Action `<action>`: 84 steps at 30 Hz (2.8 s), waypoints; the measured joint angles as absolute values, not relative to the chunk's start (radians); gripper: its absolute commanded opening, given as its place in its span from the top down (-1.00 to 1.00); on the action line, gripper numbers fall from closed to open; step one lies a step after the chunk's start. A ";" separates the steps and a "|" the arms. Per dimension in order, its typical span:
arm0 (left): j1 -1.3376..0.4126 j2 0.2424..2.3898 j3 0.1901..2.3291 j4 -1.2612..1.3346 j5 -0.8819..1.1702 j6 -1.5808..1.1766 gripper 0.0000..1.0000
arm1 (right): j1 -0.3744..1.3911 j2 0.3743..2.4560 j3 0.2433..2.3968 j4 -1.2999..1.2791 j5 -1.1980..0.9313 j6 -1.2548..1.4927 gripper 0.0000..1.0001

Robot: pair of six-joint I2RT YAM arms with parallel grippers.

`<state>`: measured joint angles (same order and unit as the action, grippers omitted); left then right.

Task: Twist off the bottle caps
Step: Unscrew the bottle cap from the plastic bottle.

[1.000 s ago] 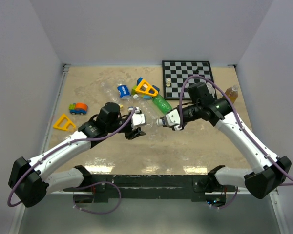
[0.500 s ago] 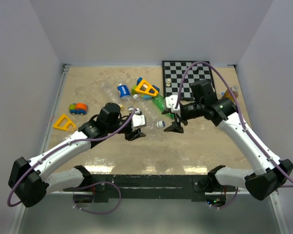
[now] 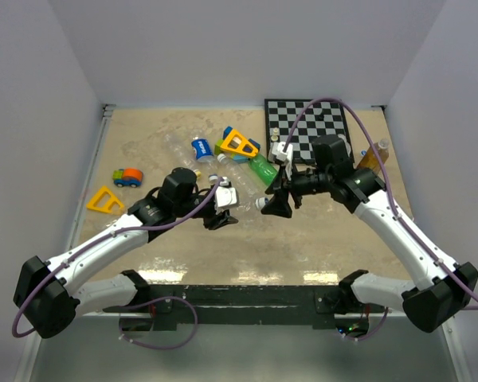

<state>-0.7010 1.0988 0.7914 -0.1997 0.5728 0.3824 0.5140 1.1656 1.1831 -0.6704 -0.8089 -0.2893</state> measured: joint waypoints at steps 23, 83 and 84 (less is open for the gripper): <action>-0.703 1.099 0.790 -0.204 0.572 0.381 1.00 | 0.514 1.319 1.357 -0.967 -0.869 -0.850 1.00; -0.707 1.111 0.790 -0.191 0.619 0.379 1.00 | 0.396 1.058 1.126 -0.870 -0.965 -0.988 -0.30; -0.707 1.111 0.790 -0.191 0.620 0.378 1.00 | 0.396 1.074 1.122 -0.861 -0.976 -0.975 -0.31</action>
